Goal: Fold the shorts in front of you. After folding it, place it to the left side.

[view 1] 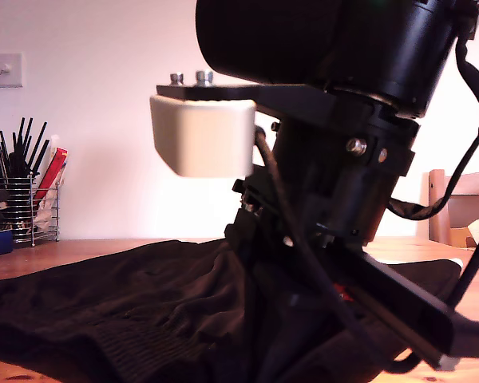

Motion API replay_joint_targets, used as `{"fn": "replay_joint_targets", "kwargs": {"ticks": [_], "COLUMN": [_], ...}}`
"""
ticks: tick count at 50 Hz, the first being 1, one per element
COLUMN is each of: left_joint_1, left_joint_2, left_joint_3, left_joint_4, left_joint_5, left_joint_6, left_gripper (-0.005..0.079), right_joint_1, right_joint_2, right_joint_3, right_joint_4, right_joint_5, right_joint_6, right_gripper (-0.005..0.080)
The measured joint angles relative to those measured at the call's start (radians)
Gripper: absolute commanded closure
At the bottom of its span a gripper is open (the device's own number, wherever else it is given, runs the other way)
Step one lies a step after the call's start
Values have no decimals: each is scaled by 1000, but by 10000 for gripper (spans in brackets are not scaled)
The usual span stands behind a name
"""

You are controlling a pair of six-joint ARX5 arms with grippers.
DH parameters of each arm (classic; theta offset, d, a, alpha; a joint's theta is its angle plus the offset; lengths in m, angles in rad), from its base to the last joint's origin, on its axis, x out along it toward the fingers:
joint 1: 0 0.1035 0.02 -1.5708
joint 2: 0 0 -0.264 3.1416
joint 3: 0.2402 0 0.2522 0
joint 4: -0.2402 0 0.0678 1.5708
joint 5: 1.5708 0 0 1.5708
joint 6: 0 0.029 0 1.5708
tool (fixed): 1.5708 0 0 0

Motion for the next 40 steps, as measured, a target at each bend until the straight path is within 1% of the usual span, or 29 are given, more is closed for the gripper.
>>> {"fn": "replay_joint_targets", "kwargs": {"ticks": [1,2,6,10,13,24,27,31,40], "left_joint_1": [-1,-2,-4,-4,-5,-10,-15,-17,-33], "left_joint_2": [1,2,5,5,5,5,5,4,4], "left_joint_3": [0,0,0,3,12,80,98,119,131], "left_joint_4": [-3,-7,-31,-82,-129,-263,-294,-349,-443], "left_joint_5": [2,3,7,6,2,-93,-103,-106,-121], "left_joint_6": [1,7,22,26,26,53,53,53,53], "left_gripper": [772,759,762,762,762,762,762,762,762], "right_joint_1": [0,-1,-4,-5,-5,-4,-4,-4,-4], "right_joint_2": [0,0,0,0,0,-8,-29,-84,-213], "right_joint_3": [0,0,0,0,0,0,0,0,0], "right_joint_4": [2,3,8,8,7,-51,-63,-83,-135], "right_joint_5": [0,0,0,0,0,-10,-27,-62,-131], "right_joint_6": [0,0,5,23,72,107,111,162,221], "right_gripper": [765,765,765,765,765,765,765,765,765]}}
